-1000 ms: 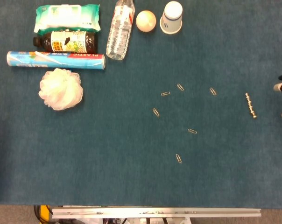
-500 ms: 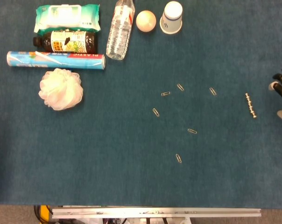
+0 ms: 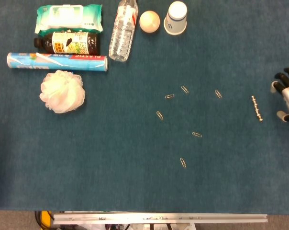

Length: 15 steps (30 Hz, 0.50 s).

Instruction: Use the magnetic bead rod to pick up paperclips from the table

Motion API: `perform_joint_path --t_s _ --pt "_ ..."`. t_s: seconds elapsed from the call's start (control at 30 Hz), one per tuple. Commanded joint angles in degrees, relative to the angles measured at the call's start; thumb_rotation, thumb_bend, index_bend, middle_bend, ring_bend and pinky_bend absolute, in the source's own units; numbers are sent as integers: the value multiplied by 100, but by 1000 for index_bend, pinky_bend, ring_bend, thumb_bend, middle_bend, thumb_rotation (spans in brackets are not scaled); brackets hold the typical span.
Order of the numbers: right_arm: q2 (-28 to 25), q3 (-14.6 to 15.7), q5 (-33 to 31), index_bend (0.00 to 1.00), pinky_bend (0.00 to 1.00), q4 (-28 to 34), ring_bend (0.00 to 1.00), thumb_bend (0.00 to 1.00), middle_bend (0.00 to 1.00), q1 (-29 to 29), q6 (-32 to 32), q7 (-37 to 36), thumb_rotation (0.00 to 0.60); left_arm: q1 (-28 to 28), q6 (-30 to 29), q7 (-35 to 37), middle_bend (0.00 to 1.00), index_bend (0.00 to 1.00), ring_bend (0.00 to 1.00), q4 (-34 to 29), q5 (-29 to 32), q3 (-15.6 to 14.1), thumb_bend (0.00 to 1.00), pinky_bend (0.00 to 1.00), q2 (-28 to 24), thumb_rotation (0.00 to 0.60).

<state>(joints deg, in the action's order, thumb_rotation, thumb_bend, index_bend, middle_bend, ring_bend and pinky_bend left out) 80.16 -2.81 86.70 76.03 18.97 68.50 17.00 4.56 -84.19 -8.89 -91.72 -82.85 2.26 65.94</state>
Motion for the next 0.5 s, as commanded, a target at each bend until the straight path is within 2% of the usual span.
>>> perform_joint_path --t_s 0.03,0.5 --pt "82 8 14 440 337 -34 170 54 287 39 -28 10 600 -2 -3 10 435 416 355 1 -3 -1 137 534 -2 600" --pt "533 181 124 440 337 -341 170 54 287 226 -236 223 600 -33 -55 125 435 416 355 4 -56 -16 137 534 -39 600"
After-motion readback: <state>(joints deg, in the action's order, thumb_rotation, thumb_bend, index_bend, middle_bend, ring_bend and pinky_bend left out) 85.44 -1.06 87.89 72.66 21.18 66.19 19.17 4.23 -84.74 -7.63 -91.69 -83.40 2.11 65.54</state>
